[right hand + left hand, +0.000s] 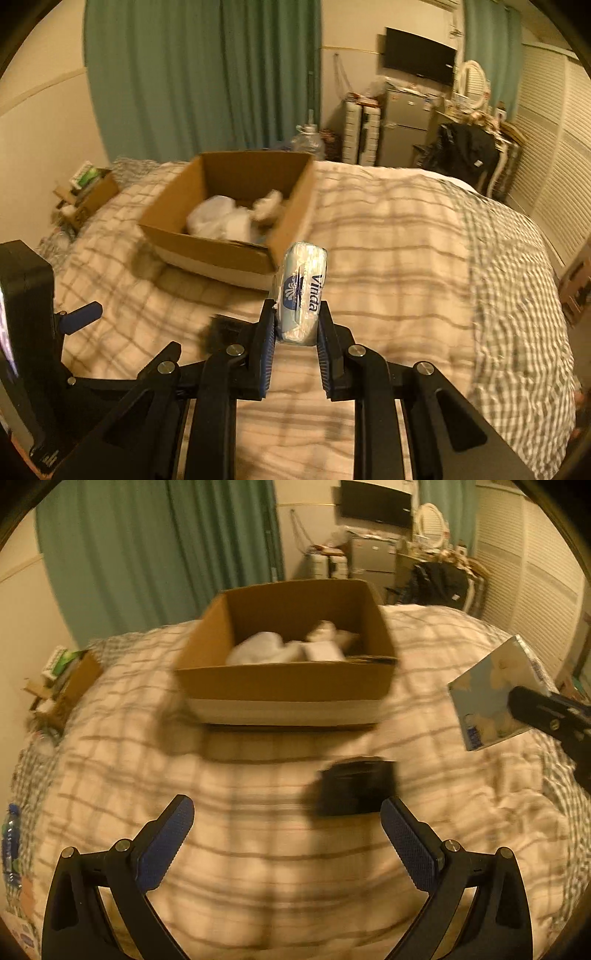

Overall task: Organize objects
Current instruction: 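Grasp the black cup with the left gripper while the right gripper holds the tissue pack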

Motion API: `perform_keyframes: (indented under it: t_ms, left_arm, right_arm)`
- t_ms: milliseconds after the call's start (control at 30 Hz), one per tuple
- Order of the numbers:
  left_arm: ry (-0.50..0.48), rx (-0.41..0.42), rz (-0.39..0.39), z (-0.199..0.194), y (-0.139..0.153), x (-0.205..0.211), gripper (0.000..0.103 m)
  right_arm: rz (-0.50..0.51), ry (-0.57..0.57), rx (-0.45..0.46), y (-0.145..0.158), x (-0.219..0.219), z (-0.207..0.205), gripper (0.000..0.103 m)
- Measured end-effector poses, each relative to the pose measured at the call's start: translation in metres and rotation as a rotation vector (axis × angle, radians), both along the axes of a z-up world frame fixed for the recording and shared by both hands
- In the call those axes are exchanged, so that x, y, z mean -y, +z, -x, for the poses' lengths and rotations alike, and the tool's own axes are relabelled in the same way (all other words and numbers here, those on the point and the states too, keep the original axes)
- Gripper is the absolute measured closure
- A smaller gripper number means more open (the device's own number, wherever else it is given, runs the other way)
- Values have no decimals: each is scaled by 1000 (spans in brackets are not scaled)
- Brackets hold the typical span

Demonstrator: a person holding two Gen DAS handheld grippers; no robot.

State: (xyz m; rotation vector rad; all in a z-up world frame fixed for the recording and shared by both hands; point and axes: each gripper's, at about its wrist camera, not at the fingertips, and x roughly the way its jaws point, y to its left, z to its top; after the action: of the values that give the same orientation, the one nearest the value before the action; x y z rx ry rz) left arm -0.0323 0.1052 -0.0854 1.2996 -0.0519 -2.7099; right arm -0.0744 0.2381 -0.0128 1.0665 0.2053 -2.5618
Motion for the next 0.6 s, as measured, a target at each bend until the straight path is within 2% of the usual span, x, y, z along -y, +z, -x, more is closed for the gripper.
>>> perform_keyframes:
  t_ms: [233, 467, 600]
  left_arm:
    - [-53, 55, -51, 27, -27, -27, 0]
    - [-39, 84, -59, 57, -52, -29, 0]
    - [-52, 117, -79, 66, -64, -29, 1]
  right_arm:
    - [-34, -69, 49, -38, -24, 22, 84]
    - [-32, -58, 99, -72, -27, 37, 84]
    - [-22, -56, 111, -79, -29, 40, 84]
